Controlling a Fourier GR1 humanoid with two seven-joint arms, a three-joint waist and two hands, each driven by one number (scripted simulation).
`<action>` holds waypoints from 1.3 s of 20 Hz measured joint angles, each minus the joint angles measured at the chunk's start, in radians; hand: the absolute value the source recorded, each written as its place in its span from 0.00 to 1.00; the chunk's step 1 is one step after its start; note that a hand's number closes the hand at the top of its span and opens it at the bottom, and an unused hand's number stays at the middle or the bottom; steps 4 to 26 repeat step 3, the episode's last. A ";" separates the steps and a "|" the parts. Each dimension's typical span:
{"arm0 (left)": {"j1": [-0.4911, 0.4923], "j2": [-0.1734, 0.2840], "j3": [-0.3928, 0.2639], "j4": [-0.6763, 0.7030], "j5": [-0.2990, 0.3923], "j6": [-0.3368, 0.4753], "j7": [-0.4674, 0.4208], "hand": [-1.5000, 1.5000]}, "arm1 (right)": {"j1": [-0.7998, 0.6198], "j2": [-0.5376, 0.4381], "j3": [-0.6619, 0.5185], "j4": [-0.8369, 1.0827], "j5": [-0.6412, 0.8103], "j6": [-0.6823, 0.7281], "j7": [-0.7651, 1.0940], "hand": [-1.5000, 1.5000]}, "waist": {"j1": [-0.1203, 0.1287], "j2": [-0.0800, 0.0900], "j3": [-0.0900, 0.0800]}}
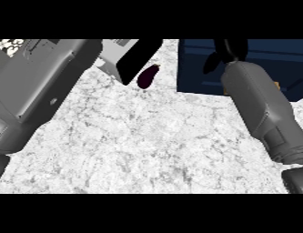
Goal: Pick up the can, place it into the drawer and close the drawer
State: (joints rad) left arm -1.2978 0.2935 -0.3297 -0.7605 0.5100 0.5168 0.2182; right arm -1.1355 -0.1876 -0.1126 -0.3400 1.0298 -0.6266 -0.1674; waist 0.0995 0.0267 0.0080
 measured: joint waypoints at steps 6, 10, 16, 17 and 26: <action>0.034 0.015 -0.003 -0.043 0.000 -0.001 0.012 0.00 | -0.010 -0.002 -0.028 0.013 -0.029 0.014 -0.049 0.00 | -0.002 0.003 0.002; 0.034 0.015 -0.003 -0.043 0.000 -0.001 0.012 0.00 | -0.010 -0.002 -0.028 0.013 -0.029 0.014 -0.049 0.00 | -0.002 0.003 0.002; 0.034 0.015 -0.003 -0.043 0.000 -0.001 0.012 0.00 | -0.010 -0.002 -0.028 0.013 -0.029 0.014 -0.049 0.00 | -0.002 0.003 0.002; 0.034 0.015 -0.003 -0.043 0.000 -0.001 0.012 0.00 | -0.010 -0.002 -0.028 0.013 -0.029 0.014 -0.049 0.00 | -0.002 0.003 0.002; 0.034 0.015 -0.003 -0.043 0.000 -0.001 0.012 0.00 | -0.010 -0.002 -0.028 0.013 -0.029 0.014 -0.049 0.00 | -0.002 0.003 0.002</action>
